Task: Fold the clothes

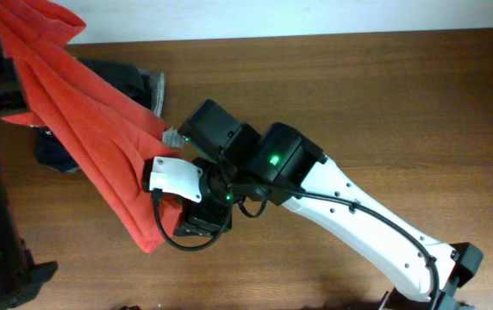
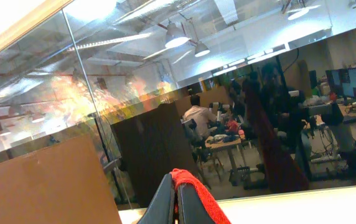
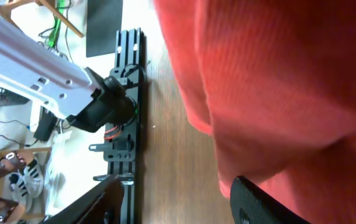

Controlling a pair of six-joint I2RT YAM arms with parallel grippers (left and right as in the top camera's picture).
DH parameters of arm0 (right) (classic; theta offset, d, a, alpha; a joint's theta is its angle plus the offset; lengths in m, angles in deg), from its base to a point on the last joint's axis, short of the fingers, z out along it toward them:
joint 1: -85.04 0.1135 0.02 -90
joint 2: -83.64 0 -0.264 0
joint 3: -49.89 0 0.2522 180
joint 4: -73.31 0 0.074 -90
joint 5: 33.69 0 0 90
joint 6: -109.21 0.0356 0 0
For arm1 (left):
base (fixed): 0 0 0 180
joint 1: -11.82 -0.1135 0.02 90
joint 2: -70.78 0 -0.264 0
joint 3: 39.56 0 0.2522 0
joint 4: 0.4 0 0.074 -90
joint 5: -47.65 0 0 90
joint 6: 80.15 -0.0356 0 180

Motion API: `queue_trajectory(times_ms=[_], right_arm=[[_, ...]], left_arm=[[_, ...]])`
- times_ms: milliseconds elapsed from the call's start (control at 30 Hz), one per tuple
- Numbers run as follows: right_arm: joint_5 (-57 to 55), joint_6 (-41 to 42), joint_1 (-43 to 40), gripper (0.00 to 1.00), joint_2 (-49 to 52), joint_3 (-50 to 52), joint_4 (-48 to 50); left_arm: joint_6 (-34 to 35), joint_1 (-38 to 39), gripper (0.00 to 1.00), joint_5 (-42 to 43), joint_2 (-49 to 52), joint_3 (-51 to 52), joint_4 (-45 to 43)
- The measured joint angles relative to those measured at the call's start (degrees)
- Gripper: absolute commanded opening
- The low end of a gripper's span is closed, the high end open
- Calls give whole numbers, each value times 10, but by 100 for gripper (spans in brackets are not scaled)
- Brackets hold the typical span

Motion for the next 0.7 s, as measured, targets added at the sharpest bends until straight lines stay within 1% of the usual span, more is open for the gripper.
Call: queue_trajectory(times_ms=[233, 300, 400, 533, 633, 667, 700], right_arm=[[-25, 17, 0, 60, 0, 0, 41], [-31, 21, 0, 56, 0, 0, 41], [-35, 30, 0, 55, 0, 0, 45], [-32, 31, 0, 54, 2, 0, 64], [-10, 31, 0, 54, 23, 0, 86], [2, 32, 0, 50, 31, 0, 93], [12, 32, 0, 48, 37, 0, 104]], left_arm=[[0, 0, 1, 0, 0, 0, 0], [0, 0, 1, 0, 0, 0, 0], [0, 0, 1, 0, 0, 0, 0], [0, 0, 1, 0, 0, 0, -4], [-4, 0, 1, 0, 0, 0, -18], [-7, 0, 0, 0, 0, 0, -23], [-10, 0, 0, 0, 0, 0, -30]])
